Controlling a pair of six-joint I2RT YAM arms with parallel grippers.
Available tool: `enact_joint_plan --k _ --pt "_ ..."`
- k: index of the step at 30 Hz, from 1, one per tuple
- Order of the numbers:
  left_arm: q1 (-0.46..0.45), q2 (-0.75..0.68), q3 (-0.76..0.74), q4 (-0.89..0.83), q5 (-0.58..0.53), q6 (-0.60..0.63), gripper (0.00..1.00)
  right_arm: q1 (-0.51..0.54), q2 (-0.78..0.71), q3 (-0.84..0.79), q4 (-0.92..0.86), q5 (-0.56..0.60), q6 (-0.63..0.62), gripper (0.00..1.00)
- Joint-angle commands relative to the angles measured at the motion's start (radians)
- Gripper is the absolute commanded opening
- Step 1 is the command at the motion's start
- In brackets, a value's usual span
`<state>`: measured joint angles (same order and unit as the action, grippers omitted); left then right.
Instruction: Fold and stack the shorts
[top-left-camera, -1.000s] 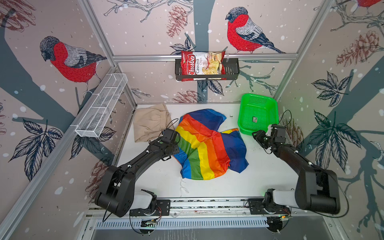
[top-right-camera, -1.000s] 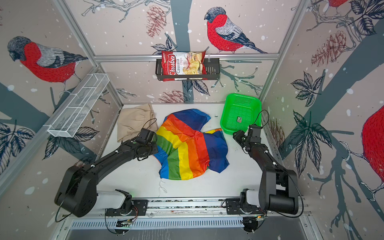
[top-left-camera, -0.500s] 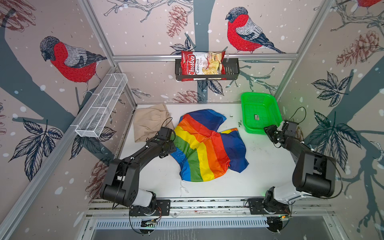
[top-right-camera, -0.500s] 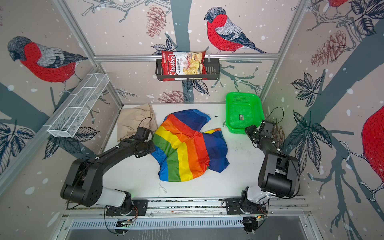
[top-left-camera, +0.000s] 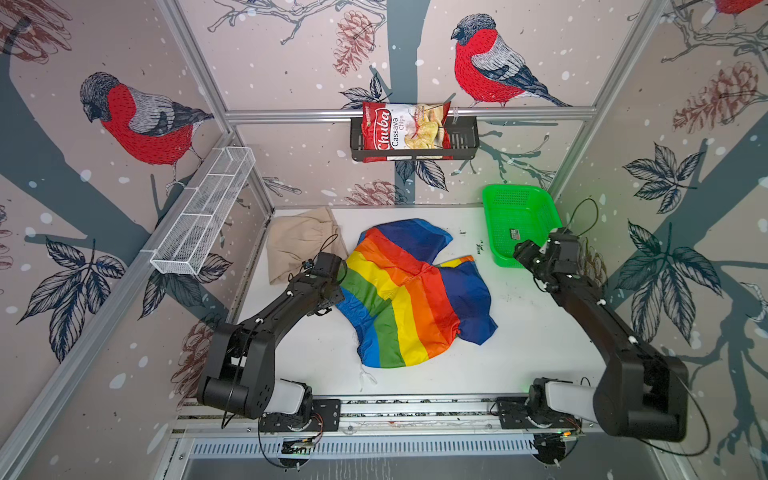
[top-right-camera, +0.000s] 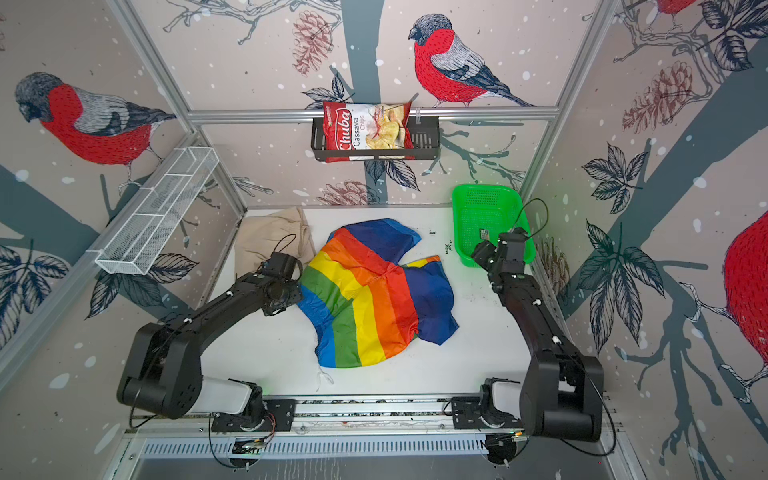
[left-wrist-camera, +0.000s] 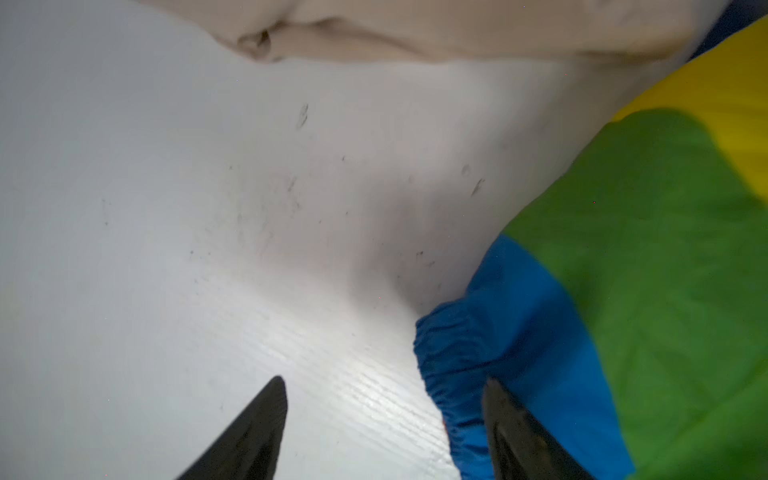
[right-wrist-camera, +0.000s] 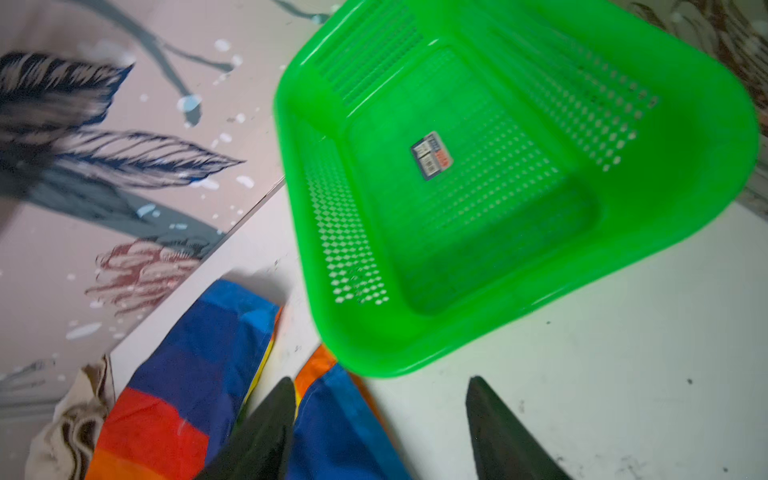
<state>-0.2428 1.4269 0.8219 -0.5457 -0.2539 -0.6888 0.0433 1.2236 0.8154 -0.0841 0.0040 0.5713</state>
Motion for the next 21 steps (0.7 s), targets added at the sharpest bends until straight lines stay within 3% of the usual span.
enact_joint_plan --k 1,7,12,18,21 --pt "0.002 0.023 -0.026 0.033 0.049 -0.029 0.77 0.111 -0.049 -0.035 -0.014 0.163 -0.063 0.72" --pt "0.002 0.051 -0.046 0.152 0.108 -0.052 0.75 0.338 0.041 -0.089 0.052 0.121 -0.109 0.74" --pt "0.003 0.1 -0.017 0.192 0.097 -0.067 0.52 0.496 0.208 -0.113 0.109 0.067 -0.119 0.71" --pt "0.002 0.157 0.056 0.206 0.072 -0.07 0.08 0.588 0.304 -0.177 0.147 0.03 -0.087 0.68" --pt "0.002 0.181 0.11 0.215 0.065 -0.06 0.03 0.632 0.327 -0.212 0.156 0.026 -0.07 0.67"
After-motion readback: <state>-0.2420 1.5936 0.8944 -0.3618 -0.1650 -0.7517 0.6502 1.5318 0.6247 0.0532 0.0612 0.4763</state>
